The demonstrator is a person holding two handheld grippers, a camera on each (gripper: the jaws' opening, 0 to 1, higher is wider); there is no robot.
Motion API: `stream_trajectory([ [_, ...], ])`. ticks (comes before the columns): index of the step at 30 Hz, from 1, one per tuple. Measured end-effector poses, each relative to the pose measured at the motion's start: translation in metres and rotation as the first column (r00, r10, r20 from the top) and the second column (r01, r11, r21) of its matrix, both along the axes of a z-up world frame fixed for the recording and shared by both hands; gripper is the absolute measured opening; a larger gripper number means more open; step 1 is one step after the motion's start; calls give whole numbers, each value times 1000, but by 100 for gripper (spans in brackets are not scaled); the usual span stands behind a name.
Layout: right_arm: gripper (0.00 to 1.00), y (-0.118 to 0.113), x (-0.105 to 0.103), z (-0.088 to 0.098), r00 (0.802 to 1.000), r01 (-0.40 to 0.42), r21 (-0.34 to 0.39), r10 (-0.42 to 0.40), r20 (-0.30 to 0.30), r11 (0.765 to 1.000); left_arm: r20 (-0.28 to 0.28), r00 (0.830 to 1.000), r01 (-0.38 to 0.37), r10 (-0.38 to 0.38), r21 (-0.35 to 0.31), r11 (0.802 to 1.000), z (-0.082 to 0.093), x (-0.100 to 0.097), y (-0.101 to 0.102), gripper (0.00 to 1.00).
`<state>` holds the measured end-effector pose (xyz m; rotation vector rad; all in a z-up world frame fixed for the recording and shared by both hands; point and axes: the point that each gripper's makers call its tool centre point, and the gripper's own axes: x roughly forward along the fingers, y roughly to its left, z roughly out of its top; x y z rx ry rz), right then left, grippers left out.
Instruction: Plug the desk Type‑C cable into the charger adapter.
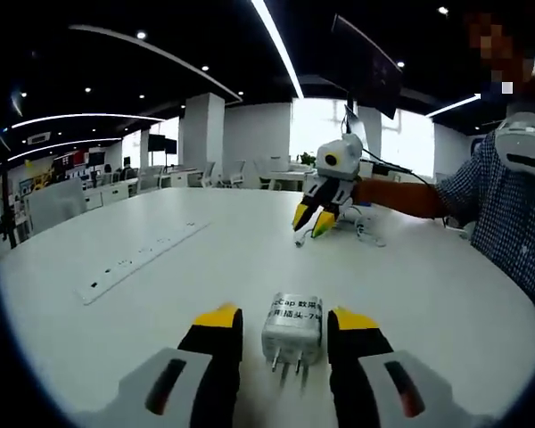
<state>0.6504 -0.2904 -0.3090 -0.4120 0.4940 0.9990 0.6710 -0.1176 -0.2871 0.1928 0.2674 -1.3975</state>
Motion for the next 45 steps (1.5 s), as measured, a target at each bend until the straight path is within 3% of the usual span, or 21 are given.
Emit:
stream_trajectory([
  [7, 17, -3, 5, -1, 1000, -16, 8, 16, -2, 1000, 19, 1000, 16, -16, 14, 1000, 1, -6, -3, 34],
  [22, 12, -10, 17, -2, 999, -25, 68, 27, -29, 997, 12, 999, 31, -32, 91, 995, -16, -17, -3, 27],
  [40, 5, -7, 16, -3, 995, -62, 70, 67, -70, 996, 29, 998, 59, -62, 81, 995, -15, -30, -11, 26],
  [45, 5, -6, 15, -3, 994, -59, 75, 66, -85, 995, 25, 997, 64, -66, 81, 995, -15, -25, -9, 26],
])
